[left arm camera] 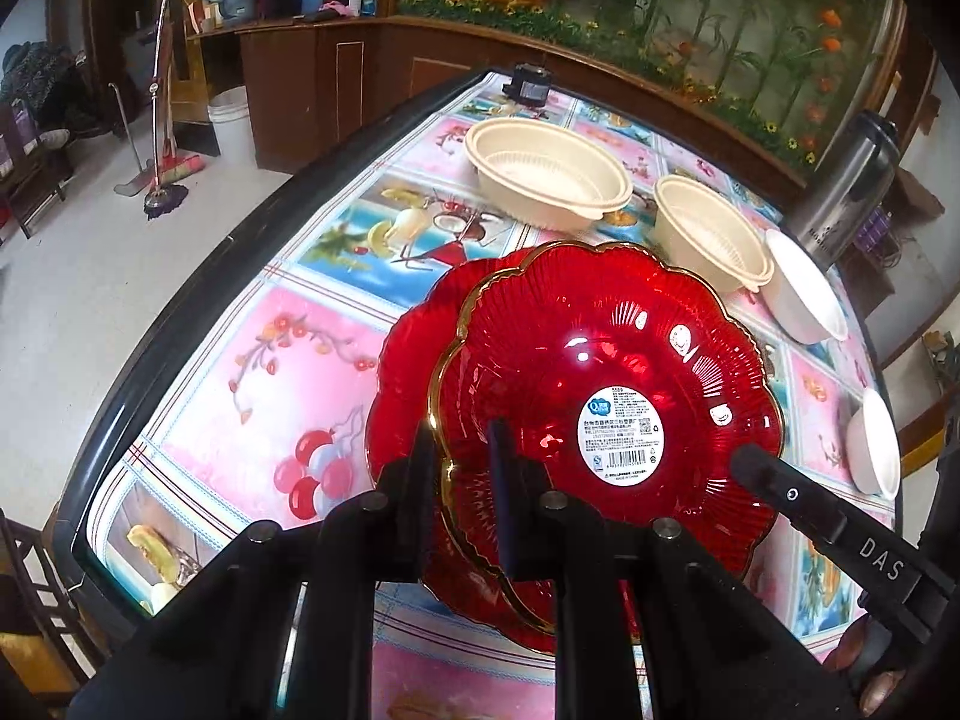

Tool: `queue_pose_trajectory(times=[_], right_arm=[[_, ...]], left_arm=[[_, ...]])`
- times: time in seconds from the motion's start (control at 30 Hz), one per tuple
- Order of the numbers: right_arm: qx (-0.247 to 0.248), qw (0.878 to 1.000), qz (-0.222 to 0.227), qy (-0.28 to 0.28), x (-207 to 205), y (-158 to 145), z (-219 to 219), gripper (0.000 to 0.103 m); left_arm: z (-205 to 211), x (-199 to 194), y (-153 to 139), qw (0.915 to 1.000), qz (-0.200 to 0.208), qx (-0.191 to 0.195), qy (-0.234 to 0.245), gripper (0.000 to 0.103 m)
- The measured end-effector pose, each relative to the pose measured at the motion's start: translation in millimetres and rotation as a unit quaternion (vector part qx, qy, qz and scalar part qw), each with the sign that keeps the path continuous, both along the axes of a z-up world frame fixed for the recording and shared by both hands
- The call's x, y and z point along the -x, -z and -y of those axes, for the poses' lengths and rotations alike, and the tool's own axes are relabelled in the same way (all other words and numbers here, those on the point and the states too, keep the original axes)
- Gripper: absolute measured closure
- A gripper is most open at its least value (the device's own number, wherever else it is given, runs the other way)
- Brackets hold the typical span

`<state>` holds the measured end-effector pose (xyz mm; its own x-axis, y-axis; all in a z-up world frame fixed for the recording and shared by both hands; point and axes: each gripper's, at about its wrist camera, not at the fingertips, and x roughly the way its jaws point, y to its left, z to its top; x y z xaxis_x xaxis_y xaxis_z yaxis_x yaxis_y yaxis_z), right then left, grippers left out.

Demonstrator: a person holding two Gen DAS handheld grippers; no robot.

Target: Organize plates and bowls

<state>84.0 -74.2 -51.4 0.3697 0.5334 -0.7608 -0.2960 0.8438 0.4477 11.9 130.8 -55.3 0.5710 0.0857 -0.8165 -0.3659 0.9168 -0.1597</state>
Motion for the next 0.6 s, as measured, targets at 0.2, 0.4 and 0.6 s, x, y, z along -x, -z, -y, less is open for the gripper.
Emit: queue_pose_trajectory(times=[0.2,0.4,0.6], right_arm=[[0.008,1.000,-0.010,-0.001,-3.0,7.7,-2.9,0.096],[0.017,1.000,-0.012,-0.003,-5.5,11.2,-6.6,0.096],[0.025,1.000,-0.014,-0.005,-8.3,14.9,-9.5,0.096]], left_arm=[[0.1,-2.1,8.0,0.9999,-0.010,-0.003,-0.002,0.089],[0.7,-4.6,11.8,0.9999,-0.014,-0.009,-0.002,0.088],[0.3,-8.8,17.5,0.9996,-0.021,-0.016,-0.006,0.087]])
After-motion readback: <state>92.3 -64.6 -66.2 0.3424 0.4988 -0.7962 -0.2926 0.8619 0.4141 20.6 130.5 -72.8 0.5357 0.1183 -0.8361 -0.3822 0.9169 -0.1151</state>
